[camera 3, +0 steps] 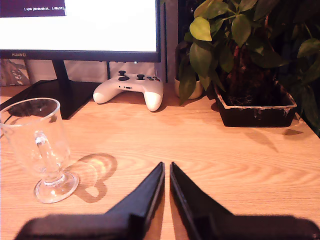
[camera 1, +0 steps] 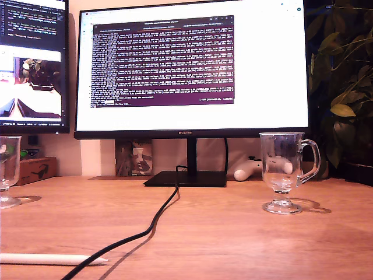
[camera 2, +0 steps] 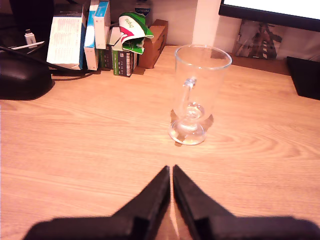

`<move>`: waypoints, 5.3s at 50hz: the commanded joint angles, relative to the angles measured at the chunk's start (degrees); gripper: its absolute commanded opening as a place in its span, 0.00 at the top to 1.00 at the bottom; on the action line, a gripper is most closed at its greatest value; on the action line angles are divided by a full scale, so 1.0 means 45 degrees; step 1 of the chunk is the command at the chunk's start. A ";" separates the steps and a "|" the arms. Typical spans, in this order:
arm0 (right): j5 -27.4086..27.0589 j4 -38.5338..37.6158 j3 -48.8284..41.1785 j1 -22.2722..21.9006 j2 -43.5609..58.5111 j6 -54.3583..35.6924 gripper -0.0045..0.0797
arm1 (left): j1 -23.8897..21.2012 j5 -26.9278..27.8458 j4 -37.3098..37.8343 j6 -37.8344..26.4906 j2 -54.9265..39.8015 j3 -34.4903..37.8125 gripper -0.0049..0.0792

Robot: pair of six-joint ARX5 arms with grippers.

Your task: Pick the small glass cups in front of you with each of your hands, and place them behind the white pen

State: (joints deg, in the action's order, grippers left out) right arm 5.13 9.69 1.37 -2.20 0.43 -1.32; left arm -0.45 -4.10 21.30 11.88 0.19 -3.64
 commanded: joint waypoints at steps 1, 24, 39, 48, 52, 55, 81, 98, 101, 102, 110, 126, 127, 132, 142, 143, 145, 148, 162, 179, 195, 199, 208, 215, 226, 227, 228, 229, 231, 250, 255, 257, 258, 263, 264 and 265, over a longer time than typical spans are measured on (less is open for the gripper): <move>-0.0039 -0.0097 -0.0209 -0.0015 -0.0083 0.0097 0.96 | -0.0019 0.0019 0.0204 0.0073 0.0112 0.0306 0.97; 0.0952 -0.0141 -0.0209 -0.0015 -0.0083 0.3487 0.96 | -0.0019 0.0617 0.0131 0.1345 0.0112 0.0306 0.97; 0.4915 0.0442 0.0544 0.0189 -0.0068 0.7028 0.96 | -0.0024 0.3861 -0.1195 0.4362 0.0112 0.0112 0.97; 0.4260 0.5445 0.5416 0.0588 0.2375 0.5595 0.96 | -0.0063 0.6232 0.1098 0.4469 -0.1506 -0.2715 0.97; 0.4269 0.6538 0.6771 0.0597 0.3861 0.4750 0.96 | -0.0068 0.6761 0.1841 0.4255 -0.2725 -0.3614 0.97; 0.4269 0.7155 0.7868 0.0656 0.5090 0.4017 0.96 | -0.0068 0.7082 0.2327 0.3706 -0.3721 -0.4284 0.97; 0.2370 1.1822 1.3478 0.2195 1.3911 -0.0845 0.96 | -0.0068 0.5649 0.4673 -0.2555 -0.9122 -0.7446 0.97; 0.1005 1.0890 1.4460 0.3342 1.6538 -0.2701 0.67 | -0.0068 0.4444 0.4925 -0.3332 -1.1322 -0.7961 0.97; 0.0957 1.0666 1.4513 0.3517 1.6869 -0.2885 0.63 | -0.0068 0.4444 0.4911 -0.3327 -1.1599 -0.8058 0.96; 0.0947 1.0564 1.4518 0.3580 1.6980 -0.3002 0.62 | -0.0068 0.4449 0.4896 -0.3327 -1.1686 -0.8082 0.95; 0.0534 0.9860 1.4547 0.4041 1.7631 -0.3288 0.57 | -0.0068 0.4469 0.4731 -0.3322 -1.2148 -0.8223 0.95; 0.0340 0.9117 1.4586 0.4323 1.8889 -0.3517 0.55 | -0.0068 0.4469 0.4503 -0.3322 -1.2211 -0.8223 0.95; 0.0340 0.9078 1.4586 0.4323 1.8962 -0.3531 0.55 | -0.0068 0.4469 0.4503 -0.3322 -1.2211 -0.8223 0.95; 0.0340 0.8952 1.4591 0.4323 1.9307 -0.3585 0.55 | -0.0068 0.4469 0.4493 -0.3322 -1.2211 -0.8223 0.95; 0.0413 0.8762 1.4596 0.4323 1.9875 -0.3711 0.60 | -0.0068 0.4459 0.4250 -0.3327 -1.2211 -0.8223 0.95; 0.0432 0.8675 1.4596 0.4347 1.9924 -0.3711 0.63 | -0.0068 0.4459 0.4201 -0.3327 -1.2211 -0.8223 0.95; 0.0500 0.8612 1.4596 0.4405 1.9968 -0.3716 0.70 | -0.0068 0.4405 0.4133 -0.3327 -1.2211 -0.8223 0.95; 0.0505 0.8461 1.4596 0.4498 1.9992 -0.3716 0.88 | -0.0068 0.4221 0.4129 -0.3327 -1.2211 -0.8228 0.95; 0.0505 0.7145 1.4596 0.5042 1.9992 -0.3711 0.96 | -0.0068 0.2657 0.5984 -0.3968 -1.2220 -0.9345 0.80; 0.0515 0.6606 1.4596 0.5149 1.9992 -0.3711 0.96 | 0.0068 0.1666 0.6766 -0.3473 -1.3143 -1.2089 0.70; 0.0529 0.6353 1.4596 0.5153 1.9992 -0.3711 0.96 | 0.0160 0.1695 0.7422 -0.4255 -1.6354 -1.4149 0.69; 0.0534 0.6348 1.4596 0.5153 1.9992 -0.3711 0.96 | 0.0160 0.1685 0.7582 -0.4444 -1.7155 -1.4630 0.66; 0.0529 0.6309 1.4596 0.5153 1.9992 -0.3711 0.96 | 0.0160 0.1171 0.8403 -0.4415 -1.8807 -1.5761 0.57; 0.0529 0.6275 1.4596 0.5153 1.9992 -0.3711 0.96 | 0.0160 0.1127 0.8349 -0.4420 -1.9647 -1.6033 0.57; 0.0529 0.6135 1.4596 0.5153 1.9992 -0.3711 0.96 | 0.0185 0.1132 0.8320 -0.4420 -2.0584 -1.6038 0.57; 0.0529 0.6130 1.4596 0.5153 1.9992 -0.3711 0.96 | 0.0185 0.1132 0.8286 -0.4420 -2.0633 -1.6038 0.57; 0.0529 0.6120 1.4596 0.5153 1.9992 -0.3711 0.96 | 0.0185 0.1132 0.8257 -0.4415 -2.0648 -1.6038 0.57; 0.0529 0.6115 1.4596 0.5153 1.9992 -0.3711 0.96 | 0.0185 0.1132 0.8233 -0.4420 -2.0686 -1.6038 0.57; 0.0529 0.6086 1.4596 0.5153 1.9992 -0.3711 0.96 | 0.0185 0.1132 0.8160 -0.4425 -2.0745 -1.6038 0.58; 0.0529 0.5892 1.4596 0.5153 1.9992 -0.3711 0.96 | 0.0471 0.1205 0.7655 -0.4444 -2.1182 -1.6038 0.68; 0.0529 0.5848 1.4596 0.5153 1.9992 -0.3711 0.96 | 0.0495 0.1277 0.7635 -0.4454 -2.1279 -1.6038 0.69; 0.0529 0.5824 1.4596 0.5153 1.9992 -0.3711 0.96 | 0.0510 0.1292 0.7631 -0.4478 -2.1371 -1.6038 0.73; 0.0529 0.5814 1.4596 0.5153 1.9992 -0.3711 0.96 | 0.0515 0.1307 0.7650 -0.4566 -2.1400 -1.6038 0.75; 0.0529 0.5775 1.4596 0.5153 1.9992 -0.3706 0.96 | 0.0515 0.1608 0.7689 -0.4575 -2.1653 -1.6038 0.81; 0.0529 0.5770 1.4596 0.5153 1.9992 -0.3706 0.96 | 0.0515 0.1734 0.7713 -0.4629 -2.1702 -1.6038 0.81; 0.0529 0.5775 1.4596 0.5153 1.9992 -0.3706 0.96 | 0.0515 0.1787 0.7723 -0.4648 -2.1745 -1.6038 0.81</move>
State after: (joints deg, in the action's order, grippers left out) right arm 7.09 36.56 66.65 20.40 90.02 -18.04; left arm 1.65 3.07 56.14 -8.21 -95.83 -75.81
